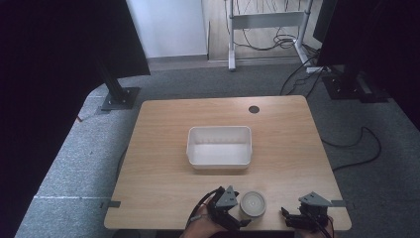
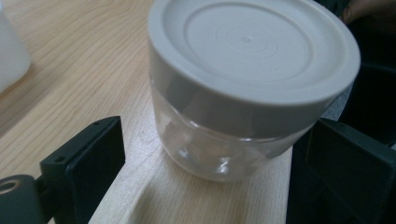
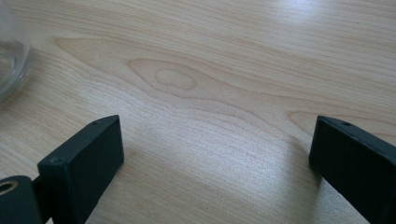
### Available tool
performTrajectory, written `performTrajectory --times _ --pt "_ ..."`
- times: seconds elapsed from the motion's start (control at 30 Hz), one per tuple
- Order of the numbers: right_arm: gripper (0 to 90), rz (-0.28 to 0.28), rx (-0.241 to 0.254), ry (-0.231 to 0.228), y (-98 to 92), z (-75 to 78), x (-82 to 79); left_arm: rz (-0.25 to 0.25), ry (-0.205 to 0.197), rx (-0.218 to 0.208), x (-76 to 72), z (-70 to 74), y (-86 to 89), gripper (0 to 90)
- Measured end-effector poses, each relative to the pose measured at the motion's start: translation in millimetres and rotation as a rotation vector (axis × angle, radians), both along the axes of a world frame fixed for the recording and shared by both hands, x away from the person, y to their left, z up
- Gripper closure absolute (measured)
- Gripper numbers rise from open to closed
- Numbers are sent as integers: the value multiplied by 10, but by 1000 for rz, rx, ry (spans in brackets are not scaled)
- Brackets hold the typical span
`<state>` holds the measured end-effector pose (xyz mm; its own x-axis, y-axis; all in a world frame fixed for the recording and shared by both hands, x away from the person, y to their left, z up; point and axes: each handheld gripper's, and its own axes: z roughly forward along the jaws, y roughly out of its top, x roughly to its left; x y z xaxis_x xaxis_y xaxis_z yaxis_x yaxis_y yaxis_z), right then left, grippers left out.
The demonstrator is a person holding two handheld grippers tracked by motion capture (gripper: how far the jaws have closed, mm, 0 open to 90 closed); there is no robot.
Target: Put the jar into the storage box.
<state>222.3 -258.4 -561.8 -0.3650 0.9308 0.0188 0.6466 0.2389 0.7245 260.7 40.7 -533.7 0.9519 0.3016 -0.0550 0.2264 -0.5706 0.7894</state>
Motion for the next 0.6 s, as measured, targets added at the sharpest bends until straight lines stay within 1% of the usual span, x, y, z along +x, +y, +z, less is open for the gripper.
performTrajectory --times 0.17,0.4,0.6 --pt "27 2 0 0 1 0 -1 -6 -10 11 -5 -20 -76 44" --pt "27 4 0 0 1 0 -1 -9 -19 16 -2 -32 -160 51" --pt "27 6 0 -1 2 0 -1 -19 -44 37 -9 -40 -286 60"
